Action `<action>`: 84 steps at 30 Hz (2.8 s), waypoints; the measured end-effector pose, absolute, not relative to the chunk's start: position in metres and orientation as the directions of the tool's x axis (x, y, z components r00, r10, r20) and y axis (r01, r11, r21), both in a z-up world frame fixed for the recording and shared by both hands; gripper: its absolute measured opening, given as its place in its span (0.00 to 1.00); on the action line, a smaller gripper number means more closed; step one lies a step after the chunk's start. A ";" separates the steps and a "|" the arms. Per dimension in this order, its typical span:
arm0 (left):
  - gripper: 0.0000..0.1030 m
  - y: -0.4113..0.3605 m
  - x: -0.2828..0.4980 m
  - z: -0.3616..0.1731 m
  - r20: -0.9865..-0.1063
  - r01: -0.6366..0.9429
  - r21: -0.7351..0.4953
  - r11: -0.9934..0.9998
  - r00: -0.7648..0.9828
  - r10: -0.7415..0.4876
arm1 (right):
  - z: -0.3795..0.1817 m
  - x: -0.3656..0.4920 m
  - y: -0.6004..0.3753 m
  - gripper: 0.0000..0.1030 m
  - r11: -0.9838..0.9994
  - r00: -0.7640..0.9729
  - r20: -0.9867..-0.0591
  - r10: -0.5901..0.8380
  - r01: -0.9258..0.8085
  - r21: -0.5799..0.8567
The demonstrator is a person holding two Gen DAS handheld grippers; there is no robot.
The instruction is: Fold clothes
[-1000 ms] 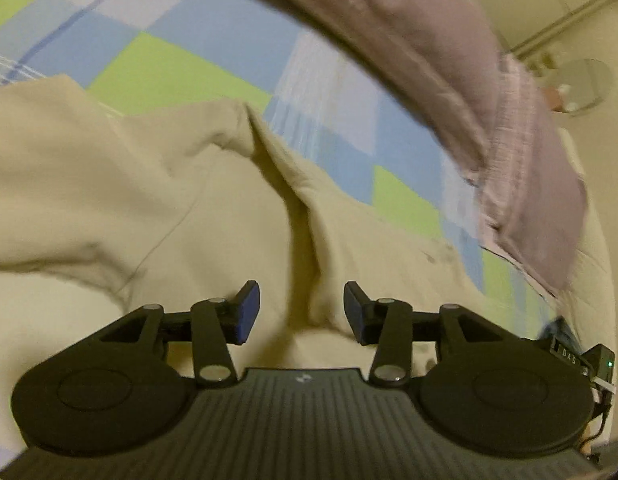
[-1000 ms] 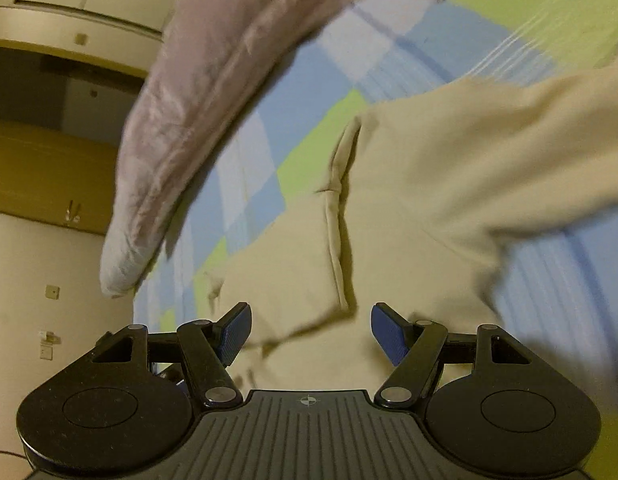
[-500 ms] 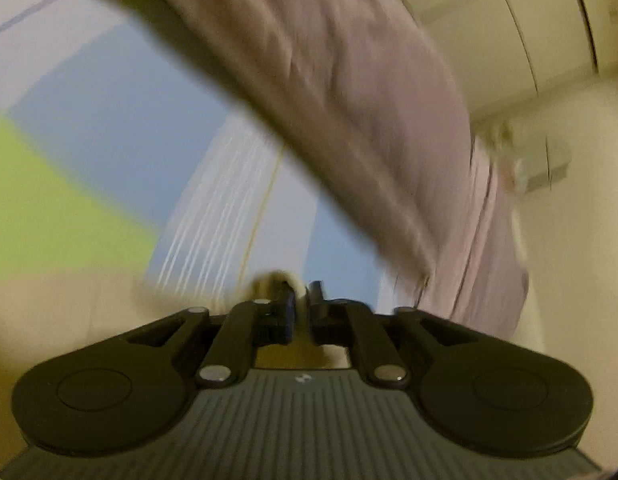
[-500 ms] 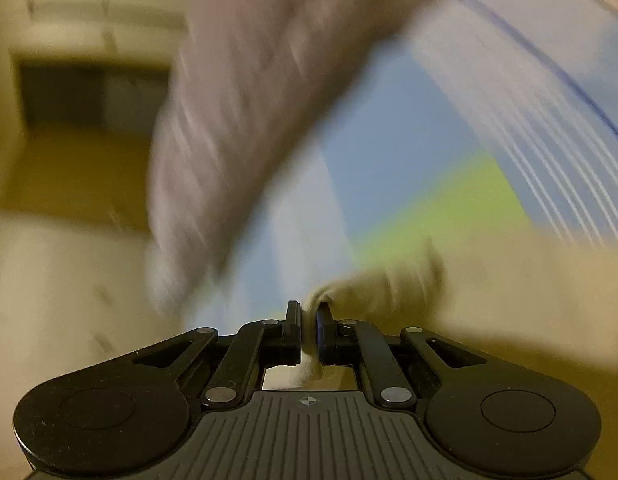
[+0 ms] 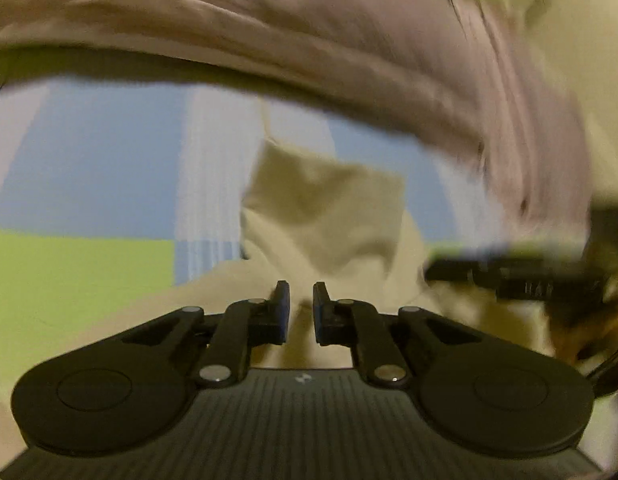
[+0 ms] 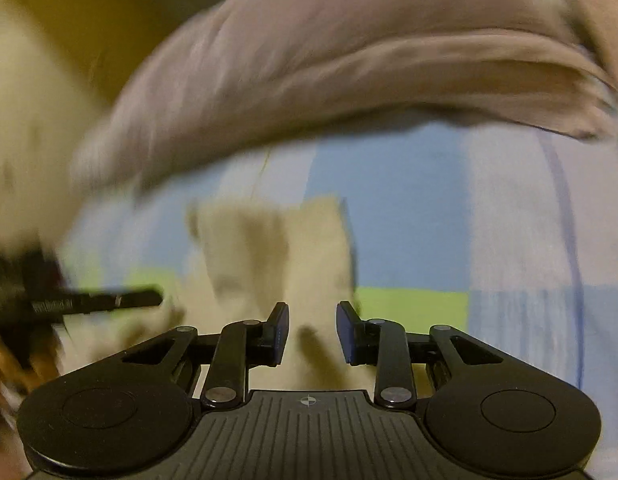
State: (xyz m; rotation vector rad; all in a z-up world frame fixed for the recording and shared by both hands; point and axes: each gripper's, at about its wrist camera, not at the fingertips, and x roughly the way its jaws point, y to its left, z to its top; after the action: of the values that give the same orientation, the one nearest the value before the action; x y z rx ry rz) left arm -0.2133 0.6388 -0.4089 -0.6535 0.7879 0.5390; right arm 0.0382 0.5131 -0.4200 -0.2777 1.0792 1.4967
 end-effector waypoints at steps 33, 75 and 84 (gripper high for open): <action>0.32 0.385 -0.554 -0.395 -0.742 -0.730 -0.640 0.238 0.668 0.053 | -0.376 -0.074 0.075 0.61 0.624 -0.129 -0.706 0.696 -0.377 0.684; 0.08 0.340 -0.555 -0.381 -0.903 -0.830 -0.318 0.458 0.412 0.121 | -0.379 -0.115 0.091 0.43 0.614 -0.137 -0.846 0.515 -0.630 0.476; 0.11 0.318 -0.559 -0.332 -0.884 -0.873 -0.275 0.403 0.394 0.250 | -0.350 -0.140 0.110 0.29 0.500 -0.004 -0.927 0.375 -0.841 0.206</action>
State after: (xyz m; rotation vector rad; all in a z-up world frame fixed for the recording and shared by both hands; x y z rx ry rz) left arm -0.5594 0.3180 -0.3324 -0.8604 0.8725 0.8368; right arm -0.1404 0.1100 -0.3502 -0.4805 1.2287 1.0180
